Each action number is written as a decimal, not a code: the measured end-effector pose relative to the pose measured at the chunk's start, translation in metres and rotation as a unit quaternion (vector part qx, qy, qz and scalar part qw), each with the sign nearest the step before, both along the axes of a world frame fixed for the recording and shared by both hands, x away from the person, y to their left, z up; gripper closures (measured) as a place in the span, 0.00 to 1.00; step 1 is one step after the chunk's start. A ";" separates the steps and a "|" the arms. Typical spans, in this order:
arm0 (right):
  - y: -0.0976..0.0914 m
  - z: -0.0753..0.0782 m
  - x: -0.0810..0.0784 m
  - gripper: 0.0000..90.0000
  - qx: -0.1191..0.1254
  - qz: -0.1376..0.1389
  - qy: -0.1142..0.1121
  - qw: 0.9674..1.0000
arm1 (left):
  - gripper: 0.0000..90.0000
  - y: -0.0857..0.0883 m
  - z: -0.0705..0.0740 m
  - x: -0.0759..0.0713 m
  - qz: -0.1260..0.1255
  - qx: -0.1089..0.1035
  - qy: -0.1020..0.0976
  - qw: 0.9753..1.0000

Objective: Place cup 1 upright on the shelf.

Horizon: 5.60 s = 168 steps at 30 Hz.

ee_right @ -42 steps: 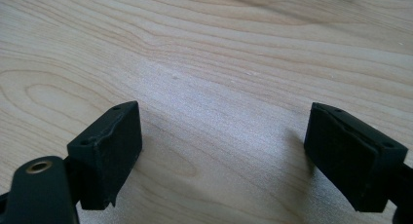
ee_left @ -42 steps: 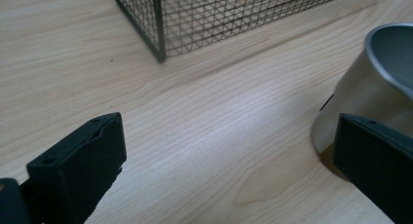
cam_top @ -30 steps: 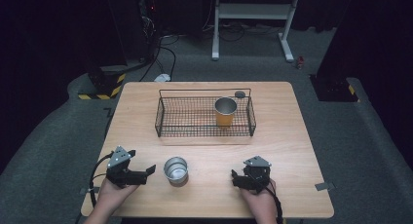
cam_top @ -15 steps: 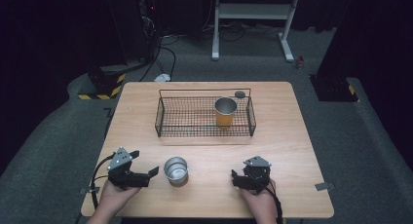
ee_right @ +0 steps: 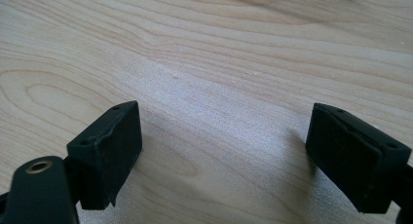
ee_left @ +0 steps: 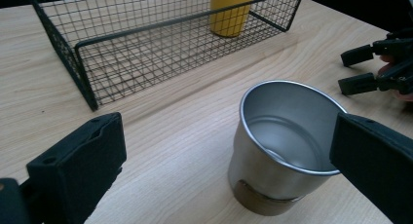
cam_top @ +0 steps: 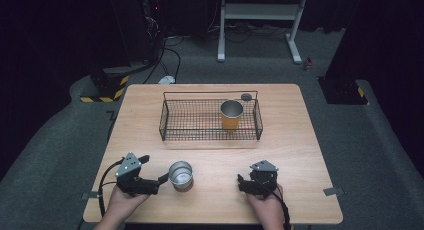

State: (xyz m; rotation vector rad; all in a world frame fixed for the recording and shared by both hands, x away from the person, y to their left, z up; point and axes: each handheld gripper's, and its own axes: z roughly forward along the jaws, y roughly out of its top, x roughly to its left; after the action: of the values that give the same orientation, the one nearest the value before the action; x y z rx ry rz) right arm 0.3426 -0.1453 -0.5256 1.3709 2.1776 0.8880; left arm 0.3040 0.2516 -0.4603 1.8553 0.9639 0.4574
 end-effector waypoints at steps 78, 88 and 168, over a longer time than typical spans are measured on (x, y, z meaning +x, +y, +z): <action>0.001 0.000 0.000 0.15 -0.001 -0.002 -0.002 1.000 | 0.01 -0.057 -0.042 0.006 -0.054 0.040 0.011 0.998; 0.001 0.000 0.000 0.15 -0.001 -0.002 -0.002 1.000 | 0.03 -0.057 -0.042 0.006 -0.049 0.039 0.003 0.998; -0.006 0.000 0.002 0.13 0.000 0.034 0.004 0.999 | 0.21 -0.035 -0.006 0.019 0.016 0.016 -0.033 0.999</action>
State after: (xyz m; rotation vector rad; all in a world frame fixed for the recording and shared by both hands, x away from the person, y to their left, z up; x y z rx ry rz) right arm 0.3450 -0.1515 -0.5253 1.3098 2.2417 0.9084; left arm 0.3234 0.2164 -0.4663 1.8435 0.9484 0.5531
